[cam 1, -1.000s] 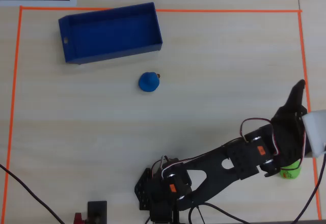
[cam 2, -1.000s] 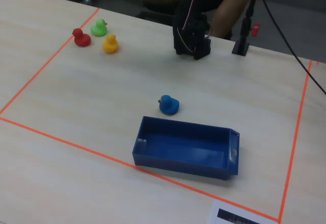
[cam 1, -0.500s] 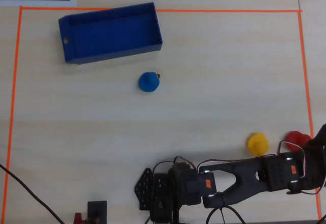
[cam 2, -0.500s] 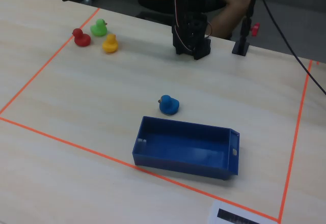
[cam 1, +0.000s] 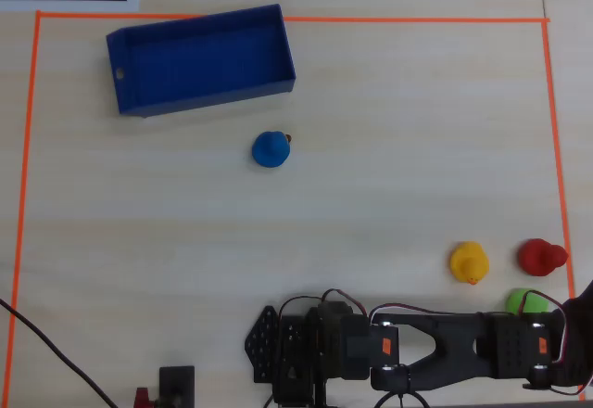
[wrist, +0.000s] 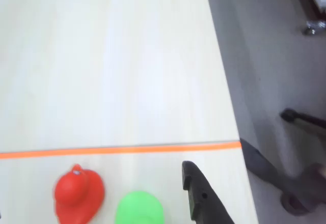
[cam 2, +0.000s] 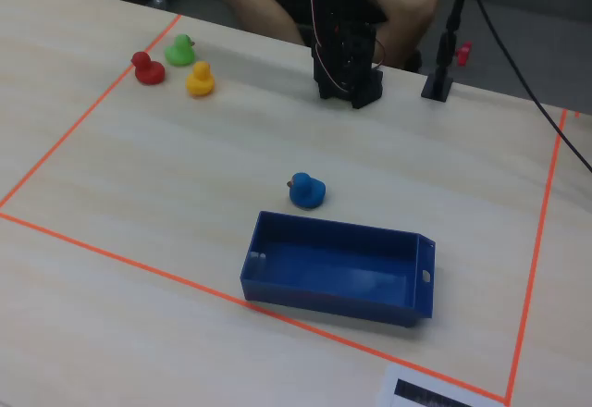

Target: Grasp green duck and put it into box.

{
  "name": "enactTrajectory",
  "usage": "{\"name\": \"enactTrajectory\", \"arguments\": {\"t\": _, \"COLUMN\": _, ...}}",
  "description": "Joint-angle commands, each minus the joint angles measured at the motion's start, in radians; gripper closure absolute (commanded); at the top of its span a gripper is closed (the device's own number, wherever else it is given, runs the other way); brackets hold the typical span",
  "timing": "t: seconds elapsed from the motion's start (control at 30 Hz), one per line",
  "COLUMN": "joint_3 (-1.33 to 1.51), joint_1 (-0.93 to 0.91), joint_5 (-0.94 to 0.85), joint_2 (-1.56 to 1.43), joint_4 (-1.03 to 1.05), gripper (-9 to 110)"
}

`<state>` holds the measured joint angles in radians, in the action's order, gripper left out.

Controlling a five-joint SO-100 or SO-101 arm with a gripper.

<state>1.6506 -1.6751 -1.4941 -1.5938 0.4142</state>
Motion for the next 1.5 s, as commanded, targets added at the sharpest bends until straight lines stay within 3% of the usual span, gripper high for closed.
{"name": "enactTrajectory", "arguments": {"t": 0.0, "joint_3": 0.018, "joint_1": -0.023, "joint_5": -0.012, "joint_2": -0.046, "joint_4": -0.031, "gripper": 53}}
{"name": "enactTrajectory", "arguments": {"t": 0.47, "joint_3": 0.175, "joint_1": -0.028, "joint_5": -0.049, "joint_2": -0.064, "joint_4": -0.049, "gripper": 53}}
{"name": "enactTrajectory", "arguments": {"t": 1.47, "joint_3": 0.419, "joint_1": 0.029, "joint_5": -0.064, "joint_2": -0.009, "joint_4": -0.296, "gripper": 53}}
